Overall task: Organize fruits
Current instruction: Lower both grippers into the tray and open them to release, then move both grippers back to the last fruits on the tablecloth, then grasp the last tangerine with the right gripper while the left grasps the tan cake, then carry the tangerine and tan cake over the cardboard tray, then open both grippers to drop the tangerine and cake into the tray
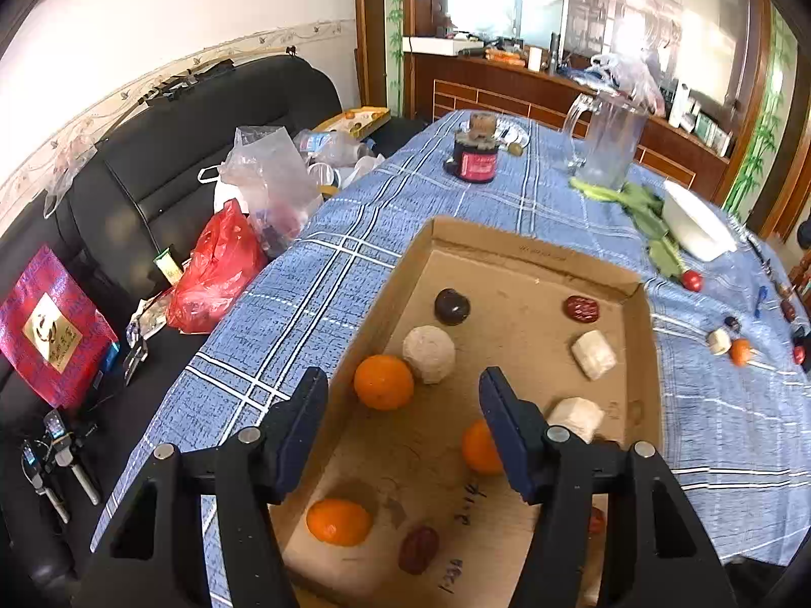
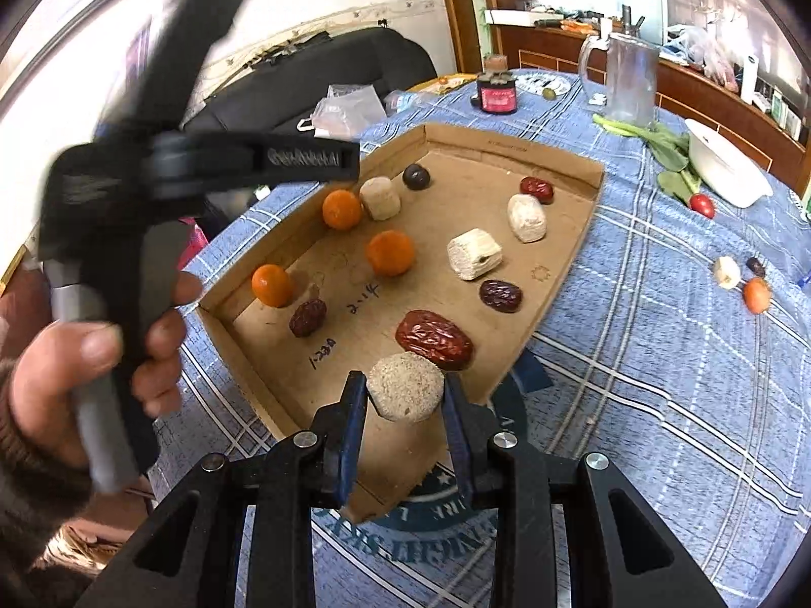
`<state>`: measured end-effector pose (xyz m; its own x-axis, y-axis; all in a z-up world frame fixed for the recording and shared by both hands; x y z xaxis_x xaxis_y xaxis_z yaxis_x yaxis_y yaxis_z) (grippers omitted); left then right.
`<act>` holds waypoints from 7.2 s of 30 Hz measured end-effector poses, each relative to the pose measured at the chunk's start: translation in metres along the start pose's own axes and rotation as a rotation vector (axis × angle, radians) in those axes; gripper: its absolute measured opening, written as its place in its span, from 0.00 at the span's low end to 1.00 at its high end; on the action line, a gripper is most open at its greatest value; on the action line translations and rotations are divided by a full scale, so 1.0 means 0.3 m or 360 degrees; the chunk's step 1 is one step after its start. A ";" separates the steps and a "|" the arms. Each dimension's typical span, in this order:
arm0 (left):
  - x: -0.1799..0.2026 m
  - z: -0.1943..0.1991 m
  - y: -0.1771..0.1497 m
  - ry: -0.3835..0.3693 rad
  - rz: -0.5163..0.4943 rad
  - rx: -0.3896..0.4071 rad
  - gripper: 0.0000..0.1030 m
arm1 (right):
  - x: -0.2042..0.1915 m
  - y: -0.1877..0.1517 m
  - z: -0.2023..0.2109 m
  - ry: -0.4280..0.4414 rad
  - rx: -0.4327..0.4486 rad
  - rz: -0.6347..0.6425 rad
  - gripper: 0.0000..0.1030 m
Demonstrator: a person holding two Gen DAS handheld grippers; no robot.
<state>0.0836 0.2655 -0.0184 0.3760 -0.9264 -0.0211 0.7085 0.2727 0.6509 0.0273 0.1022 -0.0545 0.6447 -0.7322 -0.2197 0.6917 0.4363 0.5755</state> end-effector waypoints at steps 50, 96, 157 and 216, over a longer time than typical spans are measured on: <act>0.711 0.120 -0.090 -0.0423 -0.0393 -0.0045 0.69 | 0.640 -0.380 0.510 -0.0552 0.0254 -0.0761 0.57; 0.866 -0.094 -0.020 -0.0376 -0.0507 -0.0219 0.72 | 1.016 0.058 0.144 -0.0381 0.0172 -0.0475 0.32; 0.326 0.114 -0.104 -0.0388 -0.0184 -0.0078 0.25 | 0.512 -0.025 0.229 -0.0261 0.0207 -0.0353 0.33; -0.092 -0.043 -0.125 -0.0141 -0.0083 -0.0085 0.66 | 0.137 0.283 -0.100 -0.0301 0.0090 -0.0068 0.38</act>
<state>0.0544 0.2843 -0.0520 0.2855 -0.9583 0.0148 0.7572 0.2350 0.6094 0.1223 0.1248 -0.0382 0.5387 -0.8370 -0.0962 0.6943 0.3764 0.6134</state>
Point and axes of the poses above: each gripper's, at about its wrist camera, not at the fingertips, and z roughly against the way its jaws point, x to its right, y to its top, the point moved 4 cm from there along -z, roughly the way its jaws point, and after that the axes turned 2 degrees about -z, right-handed, at the moved point
